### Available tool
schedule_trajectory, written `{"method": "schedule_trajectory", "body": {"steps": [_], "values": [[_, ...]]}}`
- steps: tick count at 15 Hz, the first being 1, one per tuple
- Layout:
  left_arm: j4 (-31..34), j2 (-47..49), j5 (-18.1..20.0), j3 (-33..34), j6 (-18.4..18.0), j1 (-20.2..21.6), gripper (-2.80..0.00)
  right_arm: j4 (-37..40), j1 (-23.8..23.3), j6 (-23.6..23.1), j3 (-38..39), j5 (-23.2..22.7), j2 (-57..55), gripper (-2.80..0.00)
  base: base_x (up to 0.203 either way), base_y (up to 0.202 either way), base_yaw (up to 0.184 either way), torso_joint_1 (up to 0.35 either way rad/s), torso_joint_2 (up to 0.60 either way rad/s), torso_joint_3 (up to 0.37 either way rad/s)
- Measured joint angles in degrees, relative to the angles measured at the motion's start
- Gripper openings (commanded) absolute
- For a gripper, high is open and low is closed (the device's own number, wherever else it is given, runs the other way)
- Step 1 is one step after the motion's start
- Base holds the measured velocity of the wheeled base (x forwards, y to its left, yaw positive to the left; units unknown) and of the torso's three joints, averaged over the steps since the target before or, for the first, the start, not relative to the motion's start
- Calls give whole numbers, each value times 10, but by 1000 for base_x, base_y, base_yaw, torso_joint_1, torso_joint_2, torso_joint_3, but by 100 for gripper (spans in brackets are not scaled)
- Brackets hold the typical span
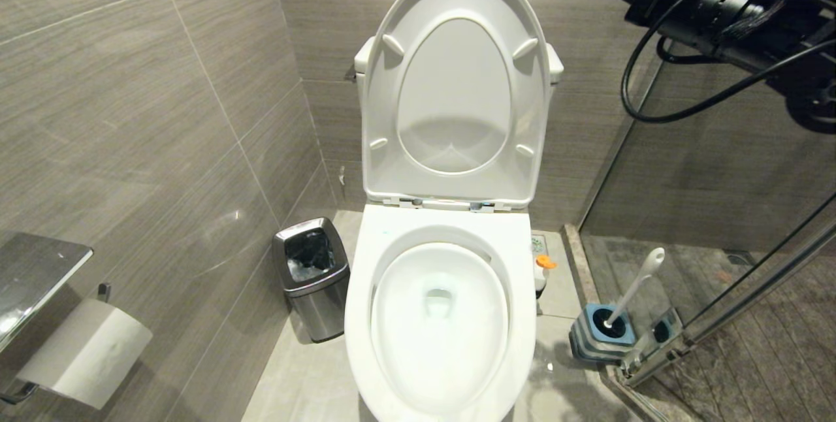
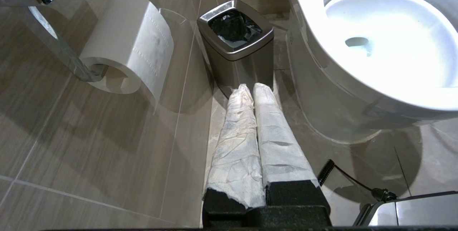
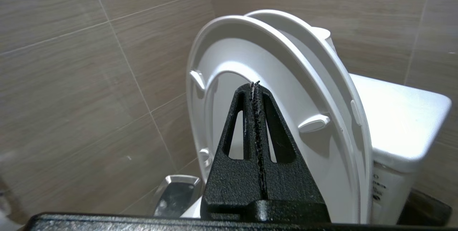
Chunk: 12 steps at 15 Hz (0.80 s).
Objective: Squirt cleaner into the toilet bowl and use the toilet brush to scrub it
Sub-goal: Pour in the cleaning agent
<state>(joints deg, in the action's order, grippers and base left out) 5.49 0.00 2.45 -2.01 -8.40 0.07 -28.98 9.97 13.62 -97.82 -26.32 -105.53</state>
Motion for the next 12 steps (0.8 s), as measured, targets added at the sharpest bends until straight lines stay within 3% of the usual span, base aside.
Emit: {"method": "schedule_trajectory", "body": {"steps": [2,6,12], "values": [[0,0,0,0,5,0,-280,105,2,-7,-10,42,62,-280,0,0,0,0,0,0],[0,0,-5,0,40,0,-280,359,-3,-9,-56,190,183,-280,0,0,0,0,0,0],[0,0,-5,0,44,0,-280,544,-14,31,22,273,348,-280,0,0,0,0,0,0]]}}
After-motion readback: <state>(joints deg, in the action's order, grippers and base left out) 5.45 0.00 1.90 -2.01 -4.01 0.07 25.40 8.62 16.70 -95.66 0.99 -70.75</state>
